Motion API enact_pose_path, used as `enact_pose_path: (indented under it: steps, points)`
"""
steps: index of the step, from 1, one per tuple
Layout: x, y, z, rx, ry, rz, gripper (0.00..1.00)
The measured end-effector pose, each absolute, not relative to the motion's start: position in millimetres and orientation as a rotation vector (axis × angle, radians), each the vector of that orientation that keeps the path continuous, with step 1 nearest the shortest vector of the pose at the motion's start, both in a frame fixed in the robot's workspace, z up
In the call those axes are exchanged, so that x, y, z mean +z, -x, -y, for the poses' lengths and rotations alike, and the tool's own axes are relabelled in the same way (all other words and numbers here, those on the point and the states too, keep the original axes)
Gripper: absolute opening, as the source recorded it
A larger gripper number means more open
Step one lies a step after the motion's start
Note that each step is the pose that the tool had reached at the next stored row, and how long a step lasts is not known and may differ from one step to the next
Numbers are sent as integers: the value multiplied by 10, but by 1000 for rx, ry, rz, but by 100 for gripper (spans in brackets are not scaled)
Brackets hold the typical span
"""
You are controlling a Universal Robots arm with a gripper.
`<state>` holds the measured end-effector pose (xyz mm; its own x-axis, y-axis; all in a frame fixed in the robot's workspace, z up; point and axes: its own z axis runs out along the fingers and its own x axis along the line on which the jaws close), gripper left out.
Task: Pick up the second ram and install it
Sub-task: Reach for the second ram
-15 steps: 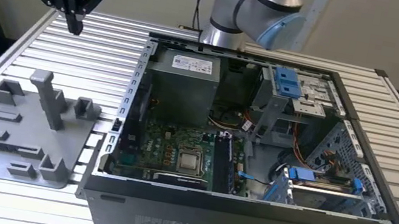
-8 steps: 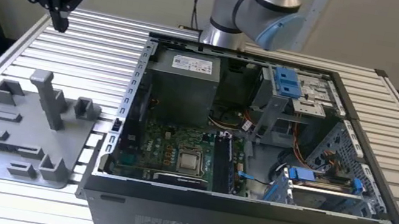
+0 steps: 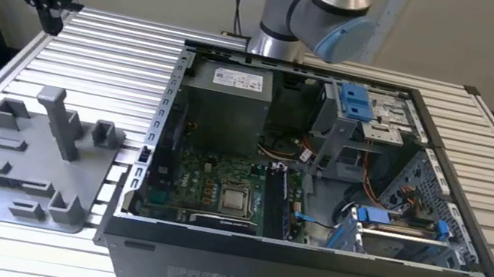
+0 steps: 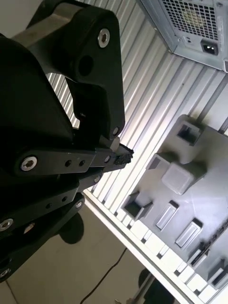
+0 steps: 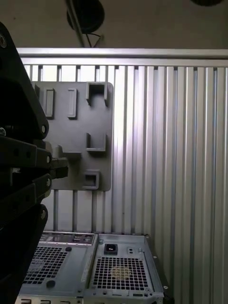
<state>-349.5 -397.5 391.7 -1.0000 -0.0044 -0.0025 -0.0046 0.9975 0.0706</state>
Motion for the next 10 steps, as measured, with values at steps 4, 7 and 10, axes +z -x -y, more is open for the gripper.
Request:
enact_pose_path:
  steps: [4,7,10]
  points:
    - [3917,3636,3975,111,7,-3137,11]
    - [3917,3749,3975,111,7,-3137,11]
    - [3917,3851,3975,111,7,-3137,11]
